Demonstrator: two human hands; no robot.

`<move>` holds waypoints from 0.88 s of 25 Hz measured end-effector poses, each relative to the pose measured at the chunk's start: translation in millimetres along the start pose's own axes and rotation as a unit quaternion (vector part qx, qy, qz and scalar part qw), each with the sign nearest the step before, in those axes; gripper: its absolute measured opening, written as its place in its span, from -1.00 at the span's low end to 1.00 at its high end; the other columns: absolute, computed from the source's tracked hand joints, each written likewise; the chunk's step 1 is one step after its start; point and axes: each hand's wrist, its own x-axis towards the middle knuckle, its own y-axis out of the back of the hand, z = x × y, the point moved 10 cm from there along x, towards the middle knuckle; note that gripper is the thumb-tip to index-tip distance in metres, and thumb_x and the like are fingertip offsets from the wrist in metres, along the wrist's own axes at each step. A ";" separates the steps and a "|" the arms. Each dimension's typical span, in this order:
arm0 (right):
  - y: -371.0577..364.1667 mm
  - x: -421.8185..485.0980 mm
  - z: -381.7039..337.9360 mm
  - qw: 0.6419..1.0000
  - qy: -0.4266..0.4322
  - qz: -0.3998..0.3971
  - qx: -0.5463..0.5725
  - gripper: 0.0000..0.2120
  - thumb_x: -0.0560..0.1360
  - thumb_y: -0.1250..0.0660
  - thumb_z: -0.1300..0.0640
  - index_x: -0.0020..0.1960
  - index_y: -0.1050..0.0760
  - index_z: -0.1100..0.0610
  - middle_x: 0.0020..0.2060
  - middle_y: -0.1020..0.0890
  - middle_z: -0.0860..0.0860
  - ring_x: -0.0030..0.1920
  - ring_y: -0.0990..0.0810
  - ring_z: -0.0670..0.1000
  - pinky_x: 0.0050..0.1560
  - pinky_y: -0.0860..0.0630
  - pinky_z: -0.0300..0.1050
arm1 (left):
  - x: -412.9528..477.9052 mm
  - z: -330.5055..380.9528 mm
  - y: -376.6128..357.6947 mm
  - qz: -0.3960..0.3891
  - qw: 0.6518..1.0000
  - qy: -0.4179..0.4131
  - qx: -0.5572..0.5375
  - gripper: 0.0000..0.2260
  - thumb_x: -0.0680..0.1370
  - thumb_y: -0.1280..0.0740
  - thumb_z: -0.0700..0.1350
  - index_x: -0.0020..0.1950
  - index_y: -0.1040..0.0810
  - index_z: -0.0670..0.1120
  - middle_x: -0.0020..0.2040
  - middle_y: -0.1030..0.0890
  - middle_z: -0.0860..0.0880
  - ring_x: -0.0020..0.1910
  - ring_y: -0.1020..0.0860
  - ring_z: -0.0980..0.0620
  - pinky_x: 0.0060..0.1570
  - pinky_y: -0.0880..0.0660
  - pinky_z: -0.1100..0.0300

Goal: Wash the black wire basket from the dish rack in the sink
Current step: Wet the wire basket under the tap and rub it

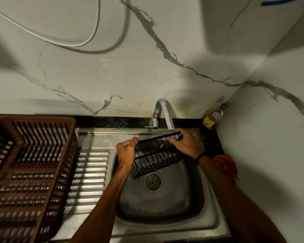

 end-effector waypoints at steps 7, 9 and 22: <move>-51.8 -50.2 -71.0 0.989 0.144 0.011 -0.015 -0.48 0.67 0.04 0.00 0.57 -0.09 0.17 0.57 -0.10 0.06 0.58 0.02 0.01 0.57 0.09 -0.01 | 5.2 5.9 -12.7 0.076 0.996 0.038 0.026 -0.67 0.45 -0.41 -0.06 -0.47 -0.40 -0.06 -0.49 -0.44 -0.02 -0.42 -0.43 -0.05 -0.18 -0.56 -0.08; -52.8 -45.4 -60.5 0.989 0.149 -0.001 0.008 -0.47 0.68 0.06 -0.07 0.59 -0.05 0.10 0.57 -0.09 -0.01 0.58 0.01 -0.06 0.57 0.04 -0.05 | 2.3 9.2 -14.6 0.083 0.995 0.046 0.040 -0.68 0.50 -0.42 -0.11 -0.41 -0.39 -0.04 -0.45 -0.46 -0.05 -0.38 -0.44 -0.07 -0.15 -0.52 -0.01; -50.6 -56.3 -77.6 0.975 0.217 -0.055 0.014 -0.48 0.68 0.05 -0.07 0.60 -0.01 0.05 0.57 -0.07 -0.05 0.57 0.03 -0.12 0.56 0.07 -0.13 | 1.8 12.4 -27.9 0.083 0.992 0.062 0.075 -0.70 0.49 -0.40 -0.02 -0.40 -0.46 -0.08 -0.45 -0.47 -0.05 -0.39 -0.44 -0.06 -0.20 -0.44 0.08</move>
